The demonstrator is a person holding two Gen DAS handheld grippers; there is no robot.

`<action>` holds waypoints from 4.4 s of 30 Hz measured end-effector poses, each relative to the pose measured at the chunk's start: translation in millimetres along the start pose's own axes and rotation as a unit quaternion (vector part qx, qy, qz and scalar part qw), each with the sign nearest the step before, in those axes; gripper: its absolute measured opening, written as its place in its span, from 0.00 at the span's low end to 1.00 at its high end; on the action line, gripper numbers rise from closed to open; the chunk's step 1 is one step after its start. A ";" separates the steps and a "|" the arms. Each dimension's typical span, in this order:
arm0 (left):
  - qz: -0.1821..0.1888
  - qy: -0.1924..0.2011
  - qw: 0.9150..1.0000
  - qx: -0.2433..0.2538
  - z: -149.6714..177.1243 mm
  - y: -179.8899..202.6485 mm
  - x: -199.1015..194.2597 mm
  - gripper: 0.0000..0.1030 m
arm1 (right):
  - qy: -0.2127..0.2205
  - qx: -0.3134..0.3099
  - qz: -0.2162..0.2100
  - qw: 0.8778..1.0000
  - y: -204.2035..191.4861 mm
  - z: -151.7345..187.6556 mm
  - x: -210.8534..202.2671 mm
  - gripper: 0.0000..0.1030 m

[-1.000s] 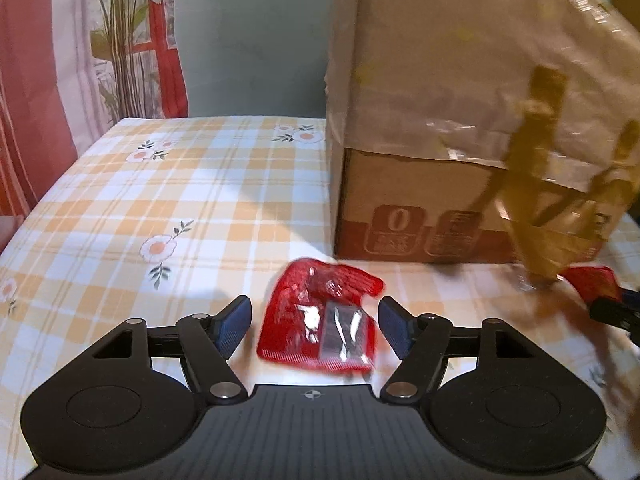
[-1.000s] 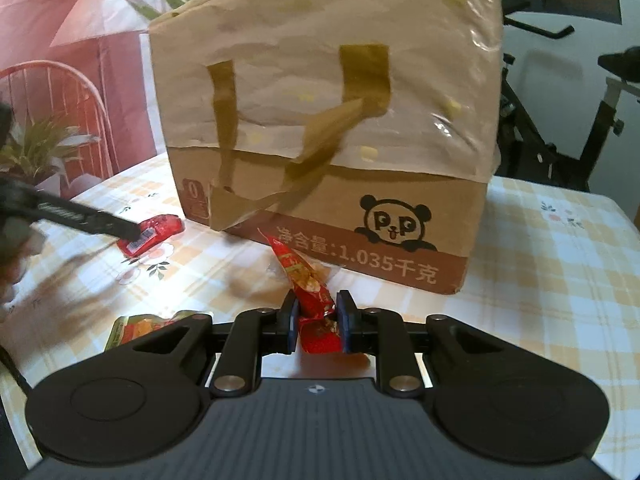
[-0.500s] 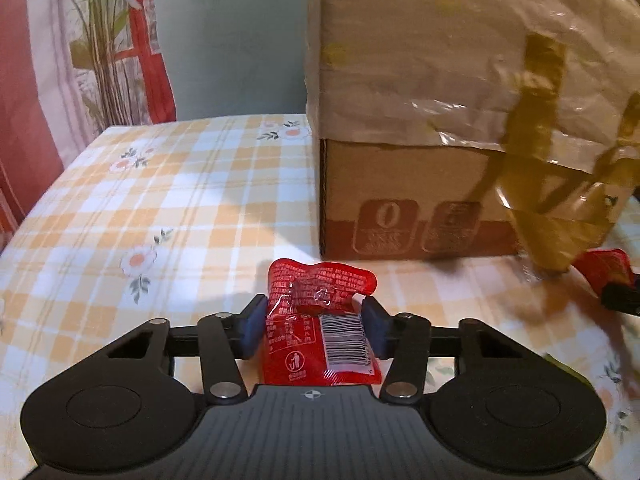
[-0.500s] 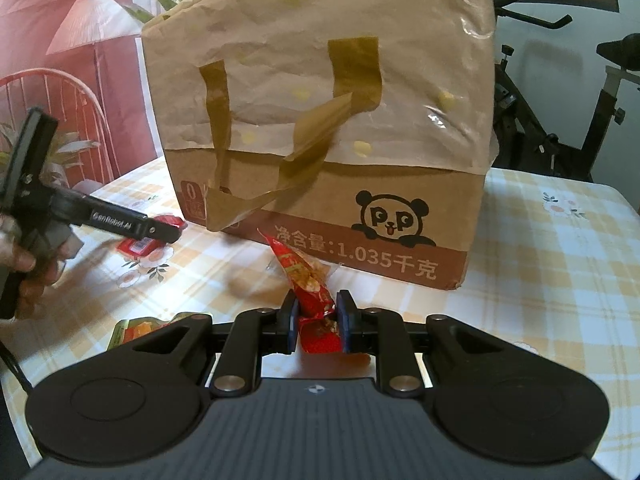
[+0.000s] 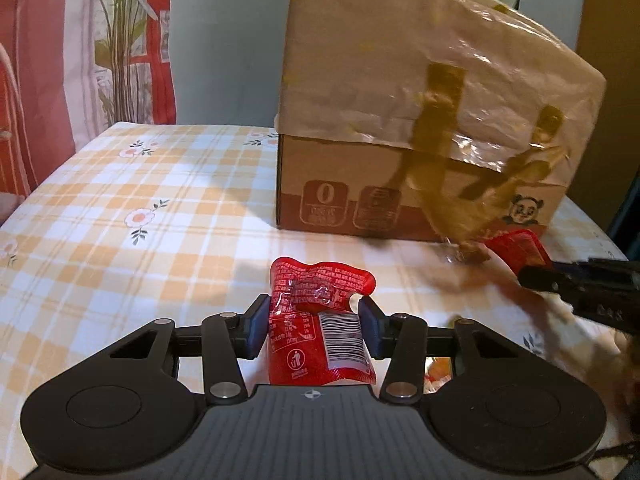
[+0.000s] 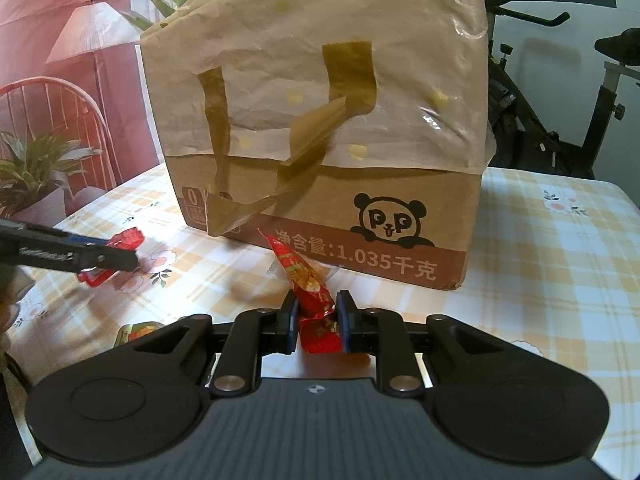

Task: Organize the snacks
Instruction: 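Lift both red packets and carry them over the box, then open both tools over the box to drop the red packets, then move left tool toward the gold packet while right tool approaches the small clear nut packet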

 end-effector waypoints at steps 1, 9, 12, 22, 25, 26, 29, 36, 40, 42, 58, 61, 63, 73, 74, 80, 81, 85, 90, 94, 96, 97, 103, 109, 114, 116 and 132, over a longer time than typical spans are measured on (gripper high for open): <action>0.000 0.002 1.000 0.002 1.9 1.3 -2.2 0.48 | 0.000 -0.001 0.000 1.000 -0.4 0.1 -0.4 0.20; 0.000 0.014 1.000 -0.003 4.1 2.6 -8.7 0.48 | -0.004 -0.009 -0.009 1.000 -3.9 0.8 -0.4 0.20; -0.001 0.011 1.000 -0.005 6.9 1.8 -9.3 0.48 | -0.003 -0.009 -0.009 1.000 -4.7 1.0 -0.6 0.20; 0.000 0.022 1.000 -0.004 5.7 0.5 -18.5 0.49 | -0.002 -0.013 -0.007 1.000 -7.2 0.9 -1.5 0.20; -0.001 0.048 0.999 0.004 -11.3 -1.2 -31.2 0.49 | 0.015 -0.013 -0.002 1.000 -11.5 -4.2 -15.3 0.20; 0.002 0.055 0.998 0.003 -18.9 -1.8 -34.9 0.49 | 0.021 -0.005 -0.008 1.000 -12.5 -6.0 -20.8 0.20; 0.007 0.078 0.997 -0.002 -45.6 -1.3 -46.3 0.49 | 0.050 0.011 -0.020 0.999 -15.5 -18.1 -39.9 0.20; 0.027 0.172 0.984 0.042 -120.2 23.0 -83.4 0.49 | 0.150 0.035 -0.069 0.986 -20.6 -91.9 -88.1 0.20; 0.035 0.209 0.975 0.063 -164.8 42.2 -87.7 0.49 | 0.195 0.032 -0.084 0.977 -16.8 -139.6 -100.2 0.20; 0.039 0.219 0.973 0.065 -185.2 47.8 -83.3 0.49 | 0.206 0.029 -0.069 0.976 -9.1 -161.2 -96.6 0.20; 0.011 0.139 0.988 0.073 -239.0 53.5 16.1 0.51 | 0.152 0.079 0.036 0.985 58.5 -203.2 -23.0 0.21; 0.003 0.125 0.989 0.072 -236.6 44.6 23.9 0.59 | 0.141 0.073 0.043 0.986 60.1 -198.1 -20.2 0.21; 0.001 0.119 0.991 0.064 -235.2 40.8 25.2 0.62 | 0.130 0.073 0.050 0.988 61.1 -195.5 -17.6 0.22; -0.002 0.122 0.991 0.052 -221.9 40.9 0.5 0.81 | 0.114 0.016 0.081 0.990 41.5 -184.9 -27.3 0.54; 0.000 0.123 0.991 0.052 -219.8 42.2 -3.7 0.82 | 0.113 0.016 0.079 0.990 38.6 -183.3 -29.2 0.55; 0.009 0.129 0.990 0.053 -204.1 46.4 -28.3 0.83 | 0.115 -0.002 0.084 0.990 19.3 -172.5 -42.4 0.60; 0.010 0.130 0.990 0.052 -201.3 45.8 -32.1 0.83 | 0.117 -0.001 0.086 0.989 17.9 -171.0 -44.6 0.60; 0.011 0.132 0.990 0.048 -188.3 42.6 -46.8 0.83 | 0.133 0.009 0.091 0.987 11.7 -164.7 -56.0 0.63; 0.014 0.126 0.991 0.045 -173.1 37.9 -57.0 0.83 | 0.143 0.016 0.087 0.986 2.1 -156.3 -67.7 0.63; 0.012 0.119 0.992 0.044 -158.9 34.9 -60.8 0.83 | 0.145 0.017 0.086 0.985 -4.5 -146.9 -72.3 0.63; 0.014 0.113 0.993 0.038 -150.5 32.5 -59.5 0.83 | 0.143 0.021 0.084 0.986 -6.3 -140.9 -72.7 0.63; 0.014 0.109 0.993 0.036 -146.8 31.4 -58.0 0.83 | 0.142 0.024 0.083 0.986 -6.8 -137.3 -72.1 0.63; 0.007 0.077 0.997 0.018 -117.0 24.6 -41.9 0.83 | 0.120 0.031 0.085 0.989 -6.8 -113.6 -63.1 0.63; 0.000 0.050 0.999 0.014 -89.4 20.2 -29.2 0.82 | 0.096 0.042 0.085 0.991 -3.9 -86.9 -54.6 0.63; -0.001 0.037 0.999 0.007 -70.2 20.4 -25.0 0.82 | 0.079 0.050 0.088 0.992 -1.9 -65.1 -50.7 0.63; 0.000 0.031 1.000 0.004 -61.3 21.5 -24.7 0.82 | 0.073 0.049 0.090 0.992 -2.9 -56.2 -50.1 0.63; 0.035 -0.029 0.997 0.060 -3.7 52.0 -10.5 0.82 | 0.007 0.056 0.077 0.995 -15.5 0.0 -36.5 0.63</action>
Point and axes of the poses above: each gripper's, at about its wrist camera, not at the fingertips, and x roughly the way its jaws point, y to its right, z to its underside, the point moved 7 cm from there along x, roughly the way its jaws point, and after that the axes turned 2 degrees about z, right-handed, at the moved point
